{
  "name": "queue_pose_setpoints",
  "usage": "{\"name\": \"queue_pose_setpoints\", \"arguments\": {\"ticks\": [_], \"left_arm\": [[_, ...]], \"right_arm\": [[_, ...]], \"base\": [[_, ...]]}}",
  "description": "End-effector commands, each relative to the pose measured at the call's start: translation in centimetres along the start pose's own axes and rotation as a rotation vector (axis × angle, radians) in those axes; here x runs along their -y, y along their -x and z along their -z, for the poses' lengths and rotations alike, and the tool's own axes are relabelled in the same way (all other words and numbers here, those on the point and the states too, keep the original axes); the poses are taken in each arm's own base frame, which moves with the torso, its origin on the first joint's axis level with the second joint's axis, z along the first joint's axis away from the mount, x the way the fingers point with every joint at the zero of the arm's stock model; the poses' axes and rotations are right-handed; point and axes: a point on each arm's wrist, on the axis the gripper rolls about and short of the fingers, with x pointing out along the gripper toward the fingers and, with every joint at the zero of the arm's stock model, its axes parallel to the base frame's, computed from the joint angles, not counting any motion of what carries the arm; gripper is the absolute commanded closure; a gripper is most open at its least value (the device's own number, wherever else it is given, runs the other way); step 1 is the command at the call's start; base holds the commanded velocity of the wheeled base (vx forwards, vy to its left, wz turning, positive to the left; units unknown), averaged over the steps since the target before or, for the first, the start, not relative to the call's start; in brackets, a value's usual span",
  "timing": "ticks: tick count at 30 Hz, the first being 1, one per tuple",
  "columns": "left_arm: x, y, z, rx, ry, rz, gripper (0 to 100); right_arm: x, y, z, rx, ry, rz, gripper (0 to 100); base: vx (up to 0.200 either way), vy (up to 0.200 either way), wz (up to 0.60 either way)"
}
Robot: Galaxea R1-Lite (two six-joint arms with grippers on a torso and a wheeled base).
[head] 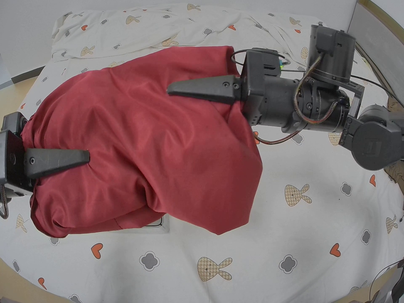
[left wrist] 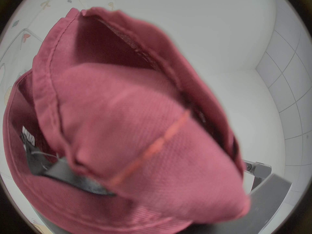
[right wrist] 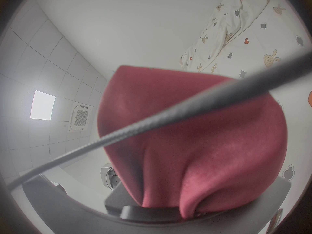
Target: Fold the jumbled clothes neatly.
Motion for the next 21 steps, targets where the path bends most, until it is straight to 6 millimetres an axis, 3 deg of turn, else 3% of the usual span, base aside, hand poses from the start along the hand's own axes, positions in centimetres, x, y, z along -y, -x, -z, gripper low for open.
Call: {"name": "queue_pose_setpoints", "arguments": {"ticks": [1, 21], "left_arm": [[-1.5, 0.5, 0.1, 0.022, 0.043, -0.048, 100], [-3.6, 3.0, 0.6, 0.127, 0.117, -0.17, 100]], "right_arm": [[2.5, -2.0, 0.7, -0.041, -0.039, 0.016, 100], [4.6, -7.0, 0.3, -0.067, -0.051, -0.038, 100]], "base": [[0.0, 0.0, 0.0], [0.0, 0.0, 0.0]]}}
